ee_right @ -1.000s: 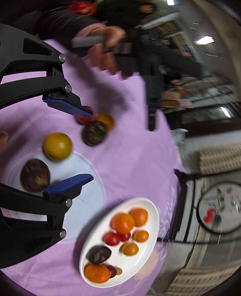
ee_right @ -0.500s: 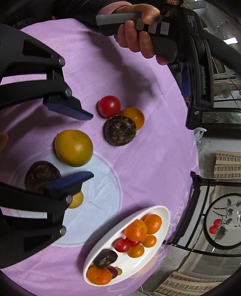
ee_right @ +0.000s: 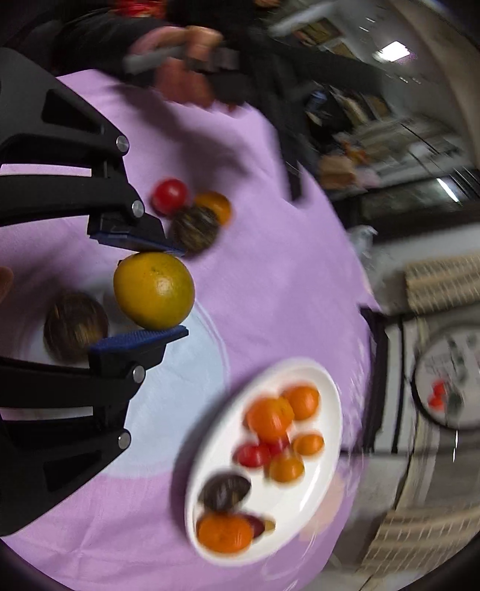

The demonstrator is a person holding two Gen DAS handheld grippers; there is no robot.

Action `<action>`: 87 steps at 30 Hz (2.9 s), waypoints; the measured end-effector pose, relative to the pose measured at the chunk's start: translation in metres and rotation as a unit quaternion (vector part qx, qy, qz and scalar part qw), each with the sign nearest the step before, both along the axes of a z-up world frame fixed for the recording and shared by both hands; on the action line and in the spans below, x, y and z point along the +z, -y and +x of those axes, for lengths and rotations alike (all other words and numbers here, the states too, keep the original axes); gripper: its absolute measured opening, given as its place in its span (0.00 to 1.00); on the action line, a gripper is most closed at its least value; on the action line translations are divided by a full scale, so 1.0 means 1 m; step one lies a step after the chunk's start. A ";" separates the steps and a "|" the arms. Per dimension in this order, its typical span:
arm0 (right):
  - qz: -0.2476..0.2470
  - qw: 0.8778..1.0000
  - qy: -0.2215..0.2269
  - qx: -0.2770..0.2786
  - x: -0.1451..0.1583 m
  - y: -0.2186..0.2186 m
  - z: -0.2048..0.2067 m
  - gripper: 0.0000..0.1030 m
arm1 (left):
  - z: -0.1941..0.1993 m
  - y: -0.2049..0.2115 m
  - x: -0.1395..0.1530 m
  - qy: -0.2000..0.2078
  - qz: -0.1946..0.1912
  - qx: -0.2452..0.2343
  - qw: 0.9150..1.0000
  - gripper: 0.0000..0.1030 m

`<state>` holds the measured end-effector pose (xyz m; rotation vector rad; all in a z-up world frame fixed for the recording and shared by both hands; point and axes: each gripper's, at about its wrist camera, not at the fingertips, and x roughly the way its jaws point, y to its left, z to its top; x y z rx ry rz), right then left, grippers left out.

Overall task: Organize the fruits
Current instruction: 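Grasp the large yellow fruit with the right tool while the left tool grasps a yellow fruit, then grasp a red cherry tomato with the left tool, then carry the held fruits to the white plate and release them with both tools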

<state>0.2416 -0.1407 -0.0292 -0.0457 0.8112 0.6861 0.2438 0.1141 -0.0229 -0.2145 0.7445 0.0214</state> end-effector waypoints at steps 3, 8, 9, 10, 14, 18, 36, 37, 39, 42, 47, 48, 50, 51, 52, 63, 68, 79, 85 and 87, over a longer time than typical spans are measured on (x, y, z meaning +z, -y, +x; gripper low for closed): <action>0.021 0.999 -0.003 -0.034 0.005 0.015 0.007 0.38 | -0.024 0.012 -0.004 -0.002 -0.023 -0.054 0.998 0.90; 0.032 0.998 -0.005 -0.049 0.008 0.020 0.007 0.38 | -0.051 0.047 -0.023 -0.048 0.004 -0.134 0.990 0.61; 0.032 0.998 -0.004 -0.049 0.008 0.020 0.006 0.38 | -0.052 0.052 -0.027 -0.055 0.011 -0.140 0.988 0.56; 0.032 0.998 -0.003 -0.049 0.009 0.019 0.006 0.38 | -0.052 0.057 -0.032 -0.064 0.017 -0.144 0.987 0.54; 0.030 0.998 -0.006 -0.054 0.008 0.023 0.006 0.38 | -0.045 0.064 -0.042 -0.085 0.018 -0.148 0.985 0.51; 0.033 0.998 -0.012 -0.058 0.008 0.025 0.008 0.38 | -0.042 0.070 -0.045 -0.091 0.024 -0.154 0.984 0.47; 0.044 0.998 -0.017 -0.045 0.008 0.024 0.008 0.38 | -0.048 0.078 -0.040 -0.091 0.039 -0.166 0.981 0.30; 0.048 0.998 -0.023 -0.037 0.008 0.022 0.008 0.38 | -0.050 0.078 -0.035 -0.085 0.025 -0.174 0.981 0.30; 0.063 0.997 -0.030 -0.023 0.008 0.022 0.008 0.38 | -0.050 0.082 -0.027 -0.074 0.011 -0.184 0.980 0.30; 0.089 0.995 -0.026 -0.032 0.013 0.030 0.011 0.38 | -0.045 0.094 -0.010 -0.047 0.007 -0.202 0.978 0.30; 0.110 0.981 0.045 -0.156 0.027 0.077 0.026 0.38 | -0.005 0.120 0.019 -0.008 0.022 -0.210 0.977 0.30; 0.110 0.976 0.057 -0.177 0.029 0.085 0.028 0.38 | 0.004 0.123 0.023 -0.005 0.024 -0.209 0.978 0.30; 0.118 0.965 0.076 -0.219 0.030 0.106 0.037 0.38 | 0.031 0.132 0.031 -0.006 0.028 -0.208 0.978 0.30; 0.123 0.962 0.077 -0.233 0.029 0.113 0.042 0.38 | 0.044 0.138 0.032 -0.010 0.032 -0.211 0.977 0.30; 0.126 0.958 0.074 -0.247 0.026 0.122 0.050 0.37 | 0.060 0.146 0.033 -0.013 0.040 -0.214 0.976 0.30; 0.099 0.967 0.069 -0.222 0.007 0.121 0.085 0.38 | 0.155 0.209 0.008 -0.056 0.110 -0.217 0.968 0.30; 0.085 0.972 0.055 -0.214 0.004 0.115 0.093 0.55 | 0.154 0.208 0.011 -0.036 0.138 -0.187 0.972 0.75; 0.100 0.991 0.032 -0.088 0.031 0.061 0.042 0.57 | 0.069 0.108 0.057 0.012 0.076 -0.085 0.993 0.93; -0.023 0.996 0.069 0.045 0.013 -0.011 0.002 0.57 | 0.006 0.050 0.038 0.011 0.059 -0.019 0.998 0.94; -0.042 0.994 0.079 0.066 0.010 -0.019 -0.004 0.57 | -0.006 0.039 0.027 0.005 0.051 -0.004 0.999 0.94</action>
